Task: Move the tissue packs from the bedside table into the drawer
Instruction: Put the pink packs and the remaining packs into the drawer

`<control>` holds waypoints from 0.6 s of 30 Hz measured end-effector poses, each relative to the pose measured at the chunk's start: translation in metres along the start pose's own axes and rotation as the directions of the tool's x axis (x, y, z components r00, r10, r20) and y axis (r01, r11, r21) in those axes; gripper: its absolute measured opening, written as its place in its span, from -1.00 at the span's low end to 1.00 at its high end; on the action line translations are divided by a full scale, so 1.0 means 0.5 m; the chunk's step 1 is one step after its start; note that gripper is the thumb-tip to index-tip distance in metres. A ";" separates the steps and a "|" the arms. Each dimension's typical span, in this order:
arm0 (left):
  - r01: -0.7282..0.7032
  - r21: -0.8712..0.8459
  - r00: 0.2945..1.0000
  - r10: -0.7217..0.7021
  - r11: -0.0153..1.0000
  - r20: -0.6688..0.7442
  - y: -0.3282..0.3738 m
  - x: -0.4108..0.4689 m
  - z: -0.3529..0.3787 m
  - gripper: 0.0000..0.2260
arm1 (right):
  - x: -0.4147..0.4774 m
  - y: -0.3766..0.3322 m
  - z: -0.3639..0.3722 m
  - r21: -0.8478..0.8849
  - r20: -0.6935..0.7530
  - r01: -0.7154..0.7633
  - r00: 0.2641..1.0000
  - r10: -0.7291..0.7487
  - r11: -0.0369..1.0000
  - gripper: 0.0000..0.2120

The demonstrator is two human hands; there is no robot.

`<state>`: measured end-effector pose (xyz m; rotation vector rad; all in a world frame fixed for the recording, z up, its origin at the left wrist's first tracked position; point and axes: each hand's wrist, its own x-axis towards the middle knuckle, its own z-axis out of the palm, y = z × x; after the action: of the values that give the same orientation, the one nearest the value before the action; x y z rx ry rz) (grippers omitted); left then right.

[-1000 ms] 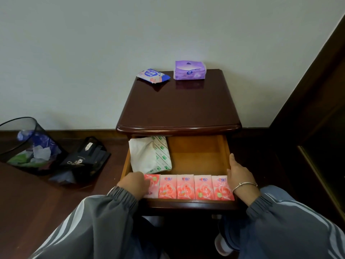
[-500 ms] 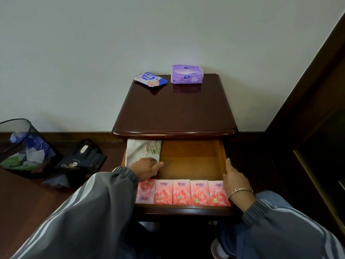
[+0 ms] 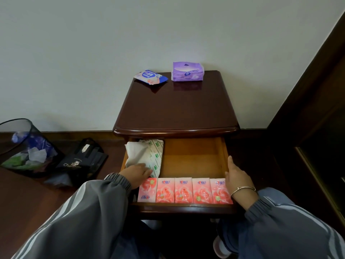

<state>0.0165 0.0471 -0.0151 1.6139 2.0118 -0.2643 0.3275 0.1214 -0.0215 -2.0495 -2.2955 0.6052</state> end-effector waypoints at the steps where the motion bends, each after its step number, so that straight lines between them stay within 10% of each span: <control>1: -0.002 -0.025 1.000 0.002 1.000 -0.012 0.001 -0.003 0.000 -0.62 | 0.001 0.000 0.000 0.004 0.001 -0.005 1.000 0.005 1.000 -0.42; 12: -0.291 -0.087 0.820 0.201 0.953 -0.536 0.016 -0.060 -0.060 -0.72 | -0.017 -0.027 -0.091 -0.129 0.075 0.041 0.997 -0.032 0.991 -0.46; 18: -0.362 0.014 0.633 0.257 0.932 -0.730 0.020 -0.003 -0.183 -0.78 | 0.046 -0.110 -0.221 -0.023 -0.247 0.329 0.913 -0.325 0.944 -0.63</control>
<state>-0.0001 0.0917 0.0636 2.1525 2.1352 0.7604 0.2999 0.1706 0.0909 -1.5691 -2.3881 0.3305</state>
